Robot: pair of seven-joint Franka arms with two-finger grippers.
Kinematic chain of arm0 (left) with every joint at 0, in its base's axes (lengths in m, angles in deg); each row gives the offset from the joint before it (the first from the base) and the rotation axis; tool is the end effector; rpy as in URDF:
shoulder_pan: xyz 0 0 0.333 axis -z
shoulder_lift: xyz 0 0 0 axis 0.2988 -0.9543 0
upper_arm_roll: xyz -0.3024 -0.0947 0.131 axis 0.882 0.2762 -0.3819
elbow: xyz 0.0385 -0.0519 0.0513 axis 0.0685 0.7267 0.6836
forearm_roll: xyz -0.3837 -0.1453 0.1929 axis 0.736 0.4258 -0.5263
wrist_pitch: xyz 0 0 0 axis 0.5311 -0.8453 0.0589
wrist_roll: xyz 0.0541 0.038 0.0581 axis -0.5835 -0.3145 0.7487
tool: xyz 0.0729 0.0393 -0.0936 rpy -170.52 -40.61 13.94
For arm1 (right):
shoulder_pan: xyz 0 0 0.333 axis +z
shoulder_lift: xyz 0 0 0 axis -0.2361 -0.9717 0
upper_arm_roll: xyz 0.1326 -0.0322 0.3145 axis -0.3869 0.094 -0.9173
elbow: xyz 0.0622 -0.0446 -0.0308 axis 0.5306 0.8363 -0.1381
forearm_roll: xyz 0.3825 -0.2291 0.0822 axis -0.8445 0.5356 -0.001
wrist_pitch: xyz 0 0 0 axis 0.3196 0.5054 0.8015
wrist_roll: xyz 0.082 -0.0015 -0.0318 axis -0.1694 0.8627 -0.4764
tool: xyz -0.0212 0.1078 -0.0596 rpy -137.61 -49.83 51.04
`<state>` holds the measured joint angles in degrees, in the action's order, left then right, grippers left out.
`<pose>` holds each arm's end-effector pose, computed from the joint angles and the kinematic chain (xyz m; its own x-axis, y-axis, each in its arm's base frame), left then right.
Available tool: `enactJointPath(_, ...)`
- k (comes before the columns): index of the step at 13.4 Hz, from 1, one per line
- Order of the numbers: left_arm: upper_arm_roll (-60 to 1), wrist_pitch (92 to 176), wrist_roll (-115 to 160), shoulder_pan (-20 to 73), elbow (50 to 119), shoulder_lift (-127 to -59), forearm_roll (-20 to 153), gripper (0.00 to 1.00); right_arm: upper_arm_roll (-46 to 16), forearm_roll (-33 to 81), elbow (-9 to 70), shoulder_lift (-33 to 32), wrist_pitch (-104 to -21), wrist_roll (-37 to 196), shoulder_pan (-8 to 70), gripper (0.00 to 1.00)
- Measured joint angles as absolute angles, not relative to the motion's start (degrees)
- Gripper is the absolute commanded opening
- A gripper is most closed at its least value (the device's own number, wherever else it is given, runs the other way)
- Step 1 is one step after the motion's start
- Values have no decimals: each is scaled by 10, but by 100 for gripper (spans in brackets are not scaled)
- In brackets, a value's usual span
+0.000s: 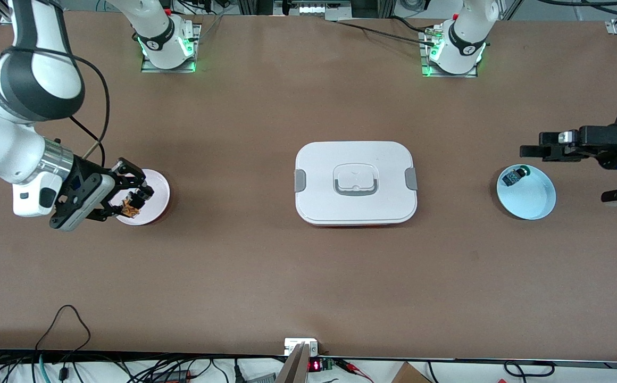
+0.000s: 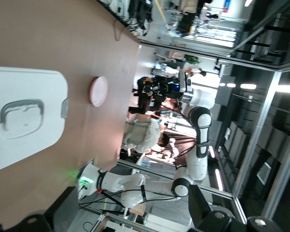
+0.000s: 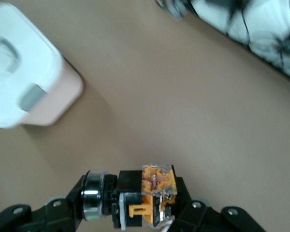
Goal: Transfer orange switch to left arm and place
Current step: 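Lift the switch with the right gripper while the left gripper reaches inward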
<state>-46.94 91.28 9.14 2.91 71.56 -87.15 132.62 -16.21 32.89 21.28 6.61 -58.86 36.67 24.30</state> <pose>0.6969 0.0283 0.5379 0.9752 -0.0577 -0.2135 0.2005 -0.1771 0.9636 0.7220 0.1285 0.4879 0.6857 0.6292 0.3659 0.7235 -0.6441 -0.2484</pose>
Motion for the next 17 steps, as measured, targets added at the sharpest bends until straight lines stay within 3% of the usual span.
enactJointPath(5,-466,929,79,50,716,-906,1404,100,-176,208,207,72,-589,241,274,8)
enactJointPath(10,-463,996,78,104,716,-915,1447,100,-177,4,208,68,-585,-3,278,8)
enactJointPath(14,-463,1032,78,127,717,-933,1487,100,-178,-143,220,44,-579,-164,296,8)
enactJointPath(17,-462,1078,78,158,717,-949,1501,100,-179,-236,222,13,-529,-231,307,8)
